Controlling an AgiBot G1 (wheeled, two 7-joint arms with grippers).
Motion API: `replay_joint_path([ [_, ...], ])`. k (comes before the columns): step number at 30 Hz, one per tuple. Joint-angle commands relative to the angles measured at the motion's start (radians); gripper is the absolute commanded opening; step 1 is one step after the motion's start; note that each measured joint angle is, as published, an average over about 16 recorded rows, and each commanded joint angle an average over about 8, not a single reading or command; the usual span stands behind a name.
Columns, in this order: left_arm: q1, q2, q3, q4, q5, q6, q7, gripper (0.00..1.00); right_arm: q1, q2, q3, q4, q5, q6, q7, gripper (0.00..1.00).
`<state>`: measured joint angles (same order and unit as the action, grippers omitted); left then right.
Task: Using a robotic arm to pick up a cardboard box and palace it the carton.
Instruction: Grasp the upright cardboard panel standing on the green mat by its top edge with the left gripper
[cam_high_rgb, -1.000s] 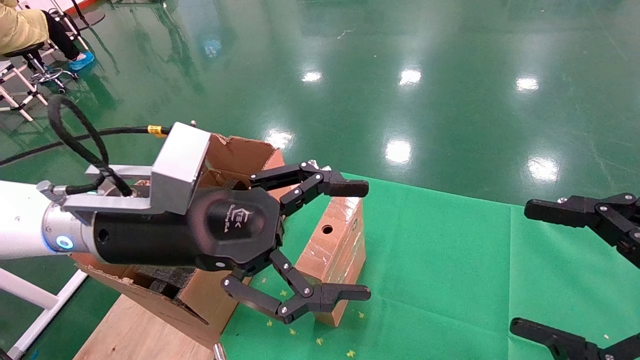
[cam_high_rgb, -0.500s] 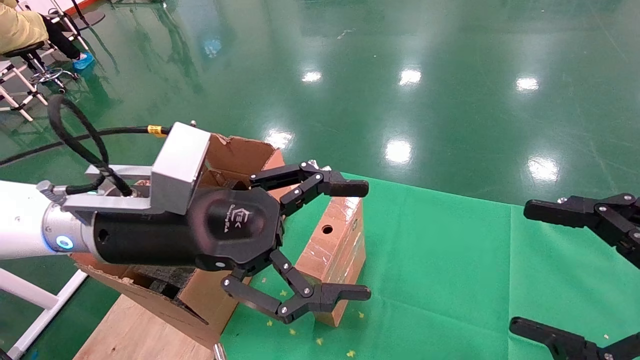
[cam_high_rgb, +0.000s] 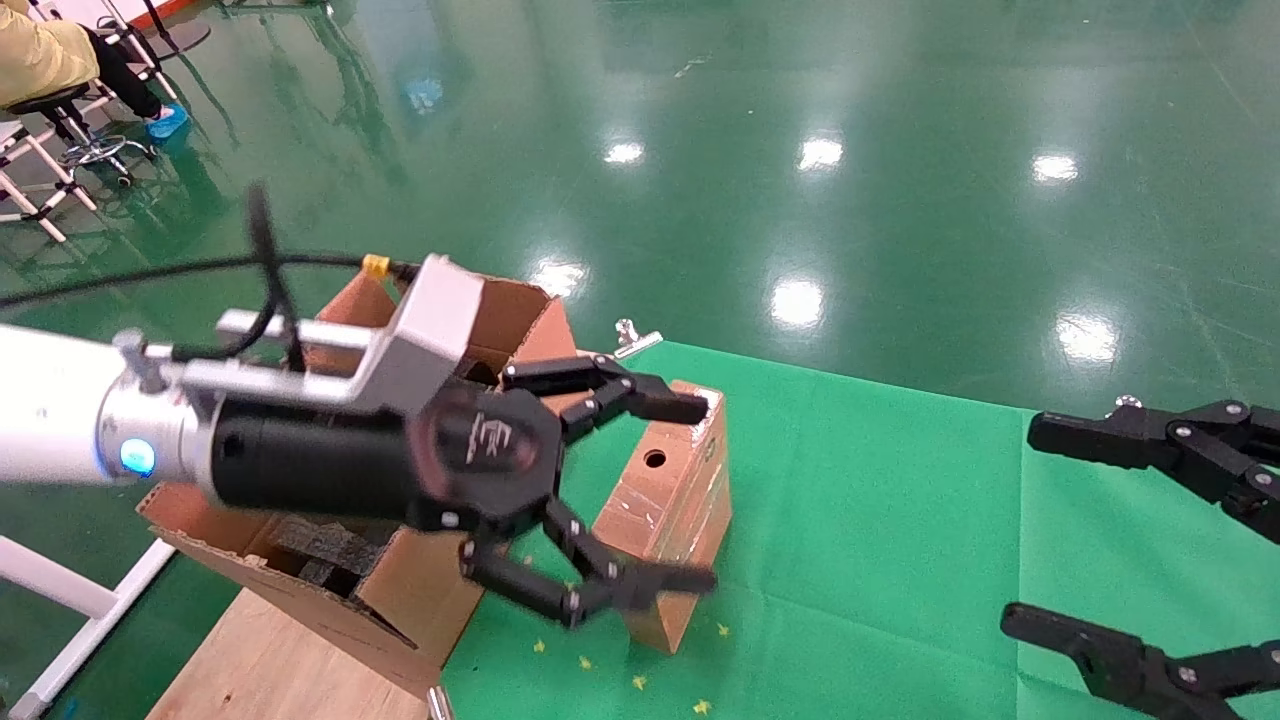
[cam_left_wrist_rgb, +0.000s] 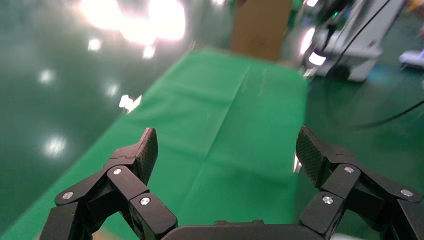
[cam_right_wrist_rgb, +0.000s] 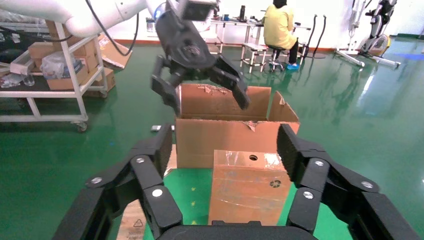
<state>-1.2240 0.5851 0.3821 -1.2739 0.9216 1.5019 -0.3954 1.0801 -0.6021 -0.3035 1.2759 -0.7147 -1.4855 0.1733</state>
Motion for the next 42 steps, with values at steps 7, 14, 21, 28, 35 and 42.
replay_joint_path([
  [7, -0.16, 0.009, 0.105, -0.005, 0.212, 0.015, -0.222, 1.0, 0.0, 0.0, 0.0, 0.0, 0.0, 0.0, 0.0, 0.0],
  [14, -0.252, 0.031, 0.162, -0.004, 0.326, 0.035, -0.331, 1.0, 0.0, 0.0, 0.0, 0.0, 0.0, 0.0, 0.0, 0.0],
  [21, -0.261, 0.035, 0.174, -0.004, 0.35, 0.039, -0.339, 1.0, 0.0, 0.0, 0.0, 0.0, 0.0, 0.0, 0.0, 0.0],
  [28, -0.358, 0.091, 0.251, 0.014, 0.473, 0.061, -0.484, 1.0, 0.0, 0.0, -0.001, -0.001, 0.0, 0.0, -0.001, 0.0],
  [35, -0.482, 0.159, 0.387, 0.059, 0.569, 0.085, -0.679, 1.0, 0.0, 0.0, -0.001, -0.001, 0.0, 0.0, -0.001, 0.0],
  [42, -0.554, 0.217, 0.523, 0.146, 0.578, 0.083, -0.759, 1.0, 0.0, 0.0, -0.001, -0.001, 0.0, 0.0, -0.001, 0.0],
])
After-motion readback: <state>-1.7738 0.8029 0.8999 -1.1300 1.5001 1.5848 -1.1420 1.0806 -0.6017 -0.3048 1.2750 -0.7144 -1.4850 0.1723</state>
